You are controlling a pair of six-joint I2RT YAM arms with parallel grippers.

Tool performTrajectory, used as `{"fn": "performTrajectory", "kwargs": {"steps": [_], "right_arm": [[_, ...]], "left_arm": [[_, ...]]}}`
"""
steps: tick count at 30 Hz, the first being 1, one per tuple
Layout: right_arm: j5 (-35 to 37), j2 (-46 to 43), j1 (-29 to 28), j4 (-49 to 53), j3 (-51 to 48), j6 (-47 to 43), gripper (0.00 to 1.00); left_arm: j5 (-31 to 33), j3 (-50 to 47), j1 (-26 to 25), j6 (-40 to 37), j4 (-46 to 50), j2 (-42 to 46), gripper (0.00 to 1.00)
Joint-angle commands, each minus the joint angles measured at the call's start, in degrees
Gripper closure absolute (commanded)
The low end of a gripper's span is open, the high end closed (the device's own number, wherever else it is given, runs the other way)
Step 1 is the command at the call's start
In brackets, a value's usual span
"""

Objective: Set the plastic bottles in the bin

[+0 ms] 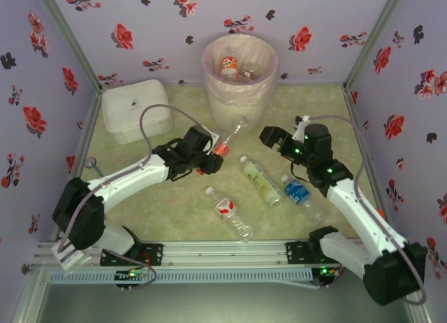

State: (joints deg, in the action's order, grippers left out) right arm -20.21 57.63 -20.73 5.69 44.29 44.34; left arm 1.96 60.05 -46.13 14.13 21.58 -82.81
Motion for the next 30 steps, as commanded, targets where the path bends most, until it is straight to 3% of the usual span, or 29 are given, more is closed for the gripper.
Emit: {"fn": "performTrajectory", "kwargs": {"steps": [1,4,10,12,20,22,26,27,30], "right_arm": [[-2.80,5.45,-2.72,-4.27,5.12,-3.90,0.04],[-4.52,10.25,-4.43,-7.97,7.10,-4.43,0.01],[-0.76,15.37,-4.41,-9.10,9.17,-4.95,0.02],[-1.70,16.92,-4.36,-9.42,10.05,-4.41,0.08],[-2.38,17.91,-3.67,-10.01,10.33,-3.46,0.50],[-2.34,17.04,-3.34,-8.61,11.23,-4.20,0.54],[-0.69,14.34,-1.68,0.01,17.50,-10.07,0.56],[-0.05,13.71,-1.18,2.28,19.52,-11.79,0.56],[3.12,12.02,0.75,9.38,27.18,-17.82,0.58]], "left_arm": [[-7.81,-0.81,-0.14,-1.48,-0.32,2.26,0.64],[-12.10,-1.79,-0.36,-1.56,-2.42,3.47,0.63],[-14.59,-3.80,-0.51,-1.73,-5.81,5.42,0.63],[-14.70,-3.71,-0.45,-2.00,-5.69,5.29,0.63],[-14.73,-4.15,-0.45,-2.26,-7.54,5.33,0.59],[-14.41,-4.15,-0.45,-2.18,-7.61,5.37,0.49],[-10.76,-4.34,-0.29,-1.17,-7.46,6.44,0.05],[-10.24,-4.54,-0.20,-0.99,-7.40,6.86,0.00],[-8.79,-5.35,0.36,-0.22,-7.13,8.21,0.00]]}}
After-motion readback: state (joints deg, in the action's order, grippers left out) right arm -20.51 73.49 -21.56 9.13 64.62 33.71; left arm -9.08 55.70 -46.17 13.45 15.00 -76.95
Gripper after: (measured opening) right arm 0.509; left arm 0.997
